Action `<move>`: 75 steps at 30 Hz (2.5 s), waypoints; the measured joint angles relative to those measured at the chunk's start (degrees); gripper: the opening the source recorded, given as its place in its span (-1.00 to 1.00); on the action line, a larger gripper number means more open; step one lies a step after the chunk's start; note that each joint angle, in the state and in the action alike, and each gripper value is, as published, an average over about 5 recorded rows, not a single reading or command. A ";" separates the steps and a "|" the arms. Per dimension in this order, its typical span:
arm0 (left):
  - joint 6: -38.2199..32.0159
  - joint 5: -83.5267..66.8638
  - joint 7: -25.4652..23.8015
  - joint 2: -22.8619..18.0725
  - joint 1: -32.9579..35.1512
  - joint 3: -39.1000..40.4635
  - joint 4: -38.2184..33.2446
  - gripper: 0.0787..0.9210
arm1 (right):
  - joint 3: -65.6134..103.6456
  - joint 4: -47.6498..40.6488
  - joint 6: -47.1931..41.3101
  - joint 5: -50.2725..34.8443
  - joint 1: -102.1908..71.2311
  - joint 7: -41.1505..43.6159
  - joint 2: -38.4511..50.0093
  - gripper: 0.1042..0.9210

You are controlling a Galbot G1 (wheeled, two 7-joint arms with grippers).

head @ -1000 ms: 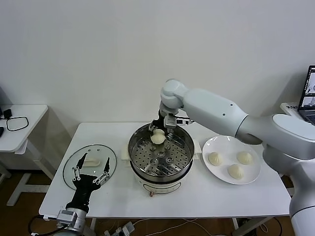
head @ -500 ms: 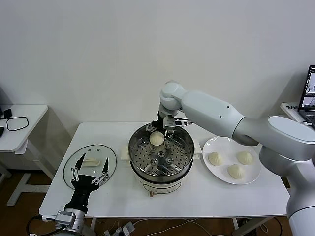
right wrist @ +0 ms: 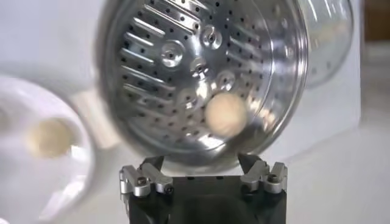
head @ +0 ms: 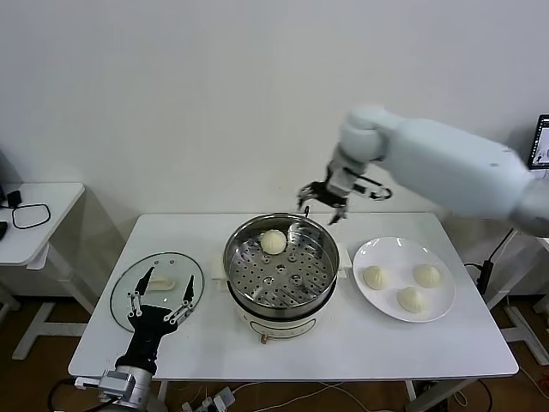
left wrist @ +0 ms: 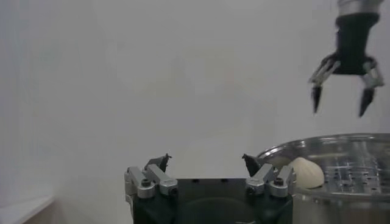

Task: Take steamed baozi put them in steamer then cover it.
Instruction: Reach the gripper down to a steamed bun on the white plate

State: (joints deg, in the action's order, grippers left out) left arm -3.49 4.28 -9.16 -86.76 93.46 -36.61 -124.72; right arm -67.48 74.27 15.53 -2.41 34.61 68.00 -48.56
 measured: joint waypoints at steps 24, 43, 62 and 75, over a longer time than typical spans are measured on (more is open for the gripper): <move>-0.68 0.60 -0.43 -0.11 1.10 -0.52 -0.63 0.77 | 10.05 -11.98 -17.43 -3.36 -19.75 -1.56 6.66 0.76; -0.79 0.56 -0.66 0.06 0.10 -0.66 1.05 0.77 | 19.68 -22.71 -18.14 3.96 -31.00 -3.73 -0.40 0.76; -1.12 0.56 -0.83 0.02 0.19 -0.91 0.75 0.77 | 24.82 -25.69 -18.04 6.97 -34.34 -4.49 -3.02 0.73; -1.18 0.56 -0.78 0.05 -0.02 -0.96 0.79 0.77 | 25.58 -25.68 -18.21 7.42 -34.69 -3.89 -2.90 0.46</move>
State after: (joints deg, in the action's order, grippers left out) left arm -4.67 4.84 -9.94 -86.70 93.44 -37.57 -123.93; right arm -41.90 48.59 -2.68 5.01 -0.08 64.11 -51.46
